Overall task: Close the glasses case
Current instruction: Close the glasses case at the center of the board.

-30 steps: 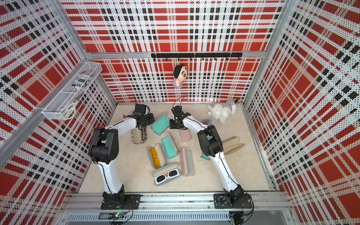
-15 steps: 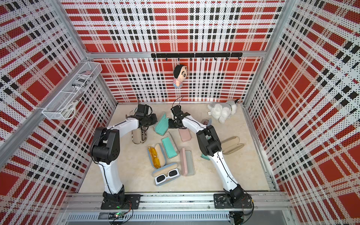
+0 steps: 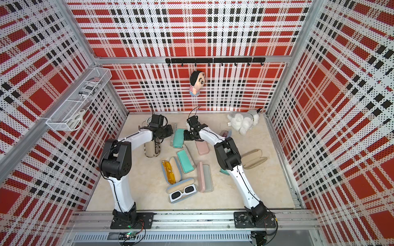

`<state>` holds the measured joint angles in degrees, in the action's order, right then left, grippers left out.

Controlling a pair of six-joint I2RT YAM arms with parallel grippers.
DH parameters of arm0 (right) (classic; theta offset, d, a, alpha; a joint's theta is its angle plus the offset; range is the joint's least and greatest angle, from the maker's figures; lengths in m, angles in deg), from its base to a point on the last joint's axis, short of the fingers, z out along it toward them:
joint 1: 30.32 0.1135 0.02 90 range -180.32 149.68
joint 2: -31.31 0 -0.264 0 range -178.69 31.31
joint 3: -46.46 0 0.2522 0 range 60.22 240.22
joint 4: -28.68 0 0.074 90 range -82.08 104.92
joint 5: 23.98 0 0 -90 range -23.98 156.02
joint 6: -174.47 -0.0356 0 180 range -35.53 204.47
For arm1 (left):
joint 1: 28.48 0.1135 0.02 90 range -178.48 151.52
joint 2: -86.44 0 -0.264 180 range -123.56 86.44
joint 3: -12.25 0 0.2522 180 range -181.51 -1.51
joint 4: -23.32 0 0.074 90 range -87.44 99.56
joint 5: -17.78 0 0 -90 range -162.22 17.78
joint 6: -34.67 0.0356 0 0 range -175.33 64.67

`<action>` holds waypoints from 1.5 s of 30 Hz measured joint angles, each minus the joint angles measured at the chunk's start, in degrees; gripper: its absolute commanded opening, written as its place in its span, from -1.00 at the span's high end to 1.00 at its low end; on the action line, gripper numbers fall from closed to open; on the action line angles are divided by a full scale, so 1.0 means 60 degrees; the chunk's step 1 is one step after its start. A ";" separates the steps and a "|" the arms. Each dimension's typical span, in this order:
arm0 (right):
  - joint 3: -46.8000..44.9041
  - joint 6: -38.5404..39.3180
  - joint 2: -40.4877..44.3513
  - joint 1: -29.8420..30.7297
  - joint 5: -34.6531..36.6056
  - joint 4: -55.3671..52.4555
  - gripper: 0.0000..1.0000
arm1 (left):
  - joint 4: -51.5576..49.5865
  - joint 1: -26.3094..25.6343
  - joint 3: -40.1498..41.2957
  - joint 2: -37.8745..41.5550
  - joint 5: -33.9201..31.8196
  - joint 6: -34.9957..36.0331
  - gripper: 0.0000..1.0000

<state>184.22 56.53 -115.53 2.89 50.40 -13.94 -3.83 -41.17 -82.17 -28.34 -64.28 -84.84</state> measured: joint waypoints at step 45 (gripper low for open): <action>-0.2543 0.0062 0.2681 0.0022 0.0299 0.0408 0.66 | 0.0084 -0.0874 0.0040 0.1880 -0.0055 -0.0288 1.00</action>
<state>168.97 56.90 -99.45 3.03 52.20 -11.49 -3.33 -46.42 -81.93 -17.06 -64.61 -86.57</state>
